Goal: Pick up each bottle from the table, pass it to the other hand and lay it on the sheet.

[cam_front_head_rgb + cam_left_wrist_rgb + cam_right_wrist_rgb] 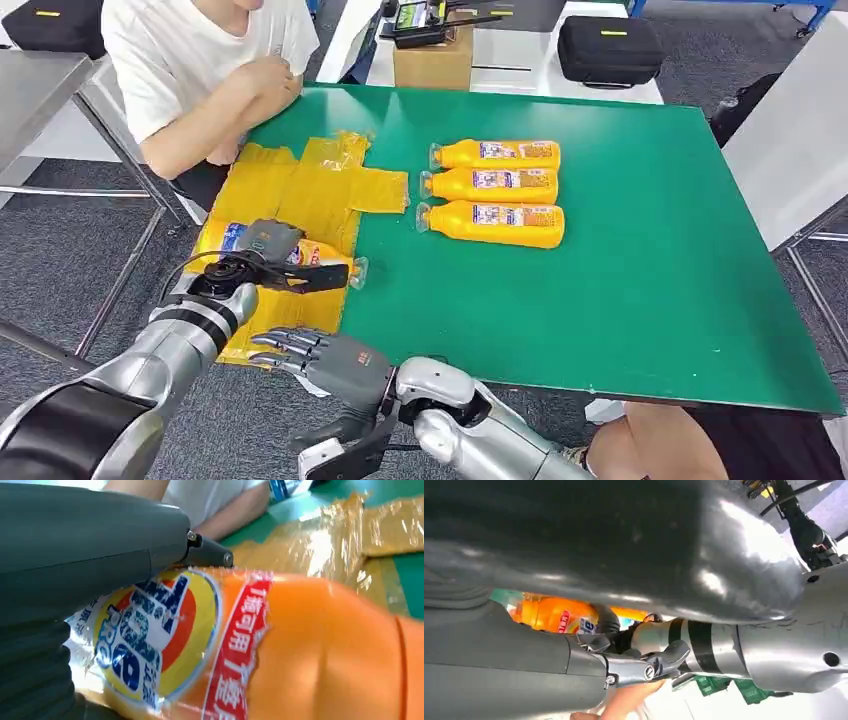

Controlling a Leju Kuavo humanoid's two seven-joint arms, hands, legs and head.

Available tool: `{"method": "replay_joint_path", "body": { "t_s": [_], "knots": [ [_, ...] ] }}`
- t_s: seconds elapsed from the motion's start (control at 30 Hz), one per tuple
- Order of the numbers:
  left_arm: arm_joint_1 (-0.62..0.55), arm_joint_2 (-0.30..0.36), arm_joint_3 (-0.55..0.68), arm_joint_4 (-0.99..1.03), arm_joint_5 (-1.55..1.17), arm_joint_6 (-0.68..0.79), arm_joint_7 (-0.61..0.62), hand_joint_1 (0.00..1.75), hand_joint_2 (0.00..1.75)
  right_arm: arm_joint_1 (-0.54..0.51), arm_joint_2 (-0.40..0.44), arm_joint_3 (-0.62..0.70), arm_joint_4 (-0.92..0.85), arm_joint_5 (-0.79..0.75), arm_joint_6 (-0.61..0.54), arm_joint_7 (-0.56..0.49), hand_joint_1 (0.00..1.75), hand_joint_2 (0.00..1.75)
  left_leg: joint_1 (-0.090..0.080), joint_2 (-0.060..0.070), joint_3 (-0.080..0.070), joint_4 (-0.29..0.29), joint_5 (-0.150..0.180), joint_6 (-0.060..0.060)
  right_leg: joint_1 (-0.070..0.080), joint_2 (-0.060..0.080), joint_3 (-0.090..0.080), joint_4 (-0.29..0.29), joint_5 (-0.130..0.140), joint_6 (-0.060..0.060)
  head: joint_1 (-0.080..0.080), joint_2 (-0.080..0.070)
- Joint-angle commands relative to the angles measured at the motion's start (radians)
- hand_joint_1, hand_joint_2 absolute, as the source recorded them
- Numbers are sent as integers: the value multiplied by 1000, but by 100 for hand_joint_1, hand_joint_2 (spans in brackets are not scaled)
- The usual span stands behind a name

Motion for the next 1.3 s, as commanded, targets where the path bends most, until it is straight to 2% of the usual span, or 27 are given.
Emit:
{"method": "replay_joint_path", "body": {
  "t_s": [0.03,0.07,0.2,0.37,0.47,0.5,0.7,0.87,0.97,1.3],
  "knots": [
    [-100,-71,83,156,146,-248,-44,0,175,-10,-13,-27,15,-18,16,-24,0,0,1,-2,1,0,0,0,1,-2,2,0,-1,-1,0,0],
    [-95,-73,116,158,182,-267,-38,0,175,-12,-7,-29,29,-19,13,-30,0,0,1,-2,2,1,-1,-1,1,-3,4,0,-1,-1,0,0],
    [-54,-55,111,153,195,-238,-96,0,175,-4,-11,-46,43,-41,3,-57,0,0,0,0,3,-1,-1,-1,0,0,3,-1,-1,-1,0,0],
    [-20,-38,136,170,240,-287,-125,0,175,-3,-11,-51,67,-50,3,-76,0,0,0,2,4,-1,-1,0,0,1,4,-1,-1,-1,-1,0],
    [-11,-38,181,173,288,-303,-120,0,175,-5,-8,-58,80,-57,-2,-81,0,0,1,4,13,-1,-5,-3,2,2,12,-1,-4,-5,0,0],
    [-11,-38,181,173,288,-303,-120,0,175,-5,-8,-58,80,-57,-2,-81,0,175,0,2,5,-2,-1,-1,0,1,5,-1,0,-1,-1,0],
    [-4,-28,200,161,324,-287,-183,0,175,-8,-15,-64,77,-62,-8,-91,0,175,0,3,7,-2,-1,-1,0,2,7,-1,0,-1,0,0],
    [-28,-10,242,157,403,-360,-255,0,175,-20,-18,-70,92,-64,-18,-98,0,175,0,3,8,-2,-1,-1,1,2,8,-1,-1,-2,0,0],
    [-46,5,250,155,425,-407,-266,0,175,-29,-15,-73,98,-65,-19,-101,0,175,0,2,6,-1,-1,-1,0,1,7,0,0,-1,-1,0],
    [-43,4,249,153,426,-406,-266,0,175,-28,-14,-72,99,-65,-19,-101,0,175,1,2,9,-1,-1,-1,1,1,9,-1,-1,-2,0,0]
  ]
}}
